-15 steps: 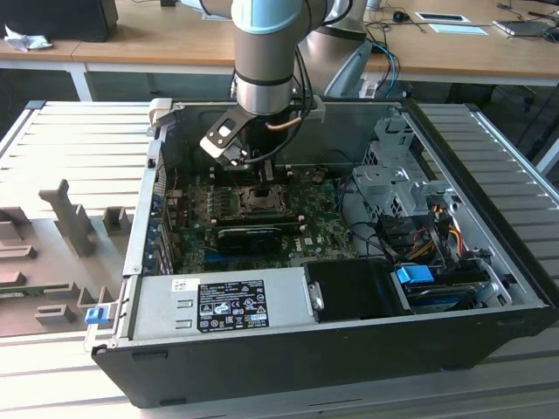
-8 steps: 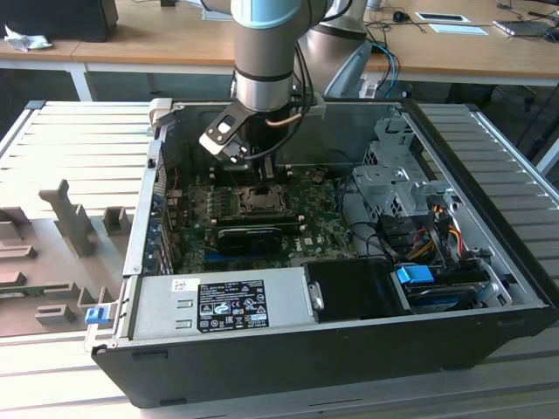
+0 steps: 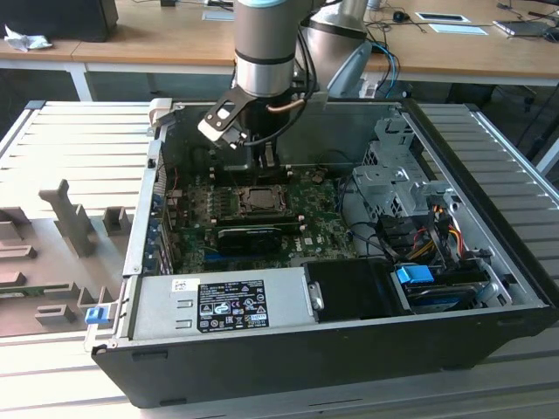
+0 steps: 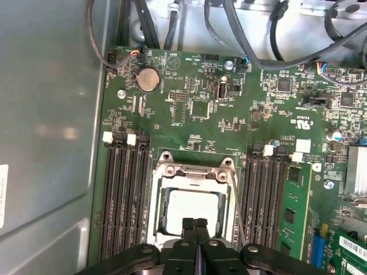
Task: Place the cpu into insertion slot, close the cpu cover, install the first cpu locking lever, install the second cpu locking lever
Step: 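Install the first cpu locking lever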
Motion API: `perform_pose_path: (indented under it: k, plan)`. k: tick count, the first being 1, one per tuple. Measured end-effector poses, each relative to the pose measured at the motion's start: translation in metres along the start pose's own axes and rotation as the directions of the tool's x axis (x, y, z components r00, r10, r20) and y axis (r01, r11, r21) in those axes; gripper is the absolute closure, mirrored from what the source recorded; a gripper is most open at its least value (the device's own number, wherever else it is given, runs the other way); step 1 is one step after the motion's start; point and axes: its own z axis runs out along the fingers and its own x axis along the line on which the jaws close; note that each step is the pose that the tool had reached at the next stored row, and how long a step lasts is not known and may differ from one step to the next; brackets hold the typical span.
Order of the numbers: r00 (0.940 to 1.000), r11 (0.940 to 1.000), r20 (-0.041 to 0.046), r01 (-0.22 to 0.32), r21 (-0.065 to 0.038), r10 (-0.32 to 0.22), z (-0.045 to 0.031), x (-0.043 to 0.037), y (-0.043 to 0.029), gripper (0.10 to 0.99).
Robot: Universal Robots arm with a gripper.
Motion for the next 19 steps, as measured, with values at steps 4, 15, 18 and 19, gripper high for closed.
perform_pose_path:
  k: [4, 15, 18, 19]
  plan:
    - [1.0, 1.0, -0.0029, 0.0, 0.0, 0.0, -0.003, 0.0, -0.0002, 0.98]
    - [1.0, 1.0, -0.0028, 0.0, 0.0, 0.0, -0.0336, 0.0007, 0.0005, 0.98]
    - [1.0, 1.0, -0.0029, 0.0, -0.001, 0.0, -0.0439, 0.0009, 0.0008, 0.98]
    - [1.0, 1.0, -0.0031, 0.008, 0.0, -0.008, -0.0438, 0.0009, 0.0007, 0.98]
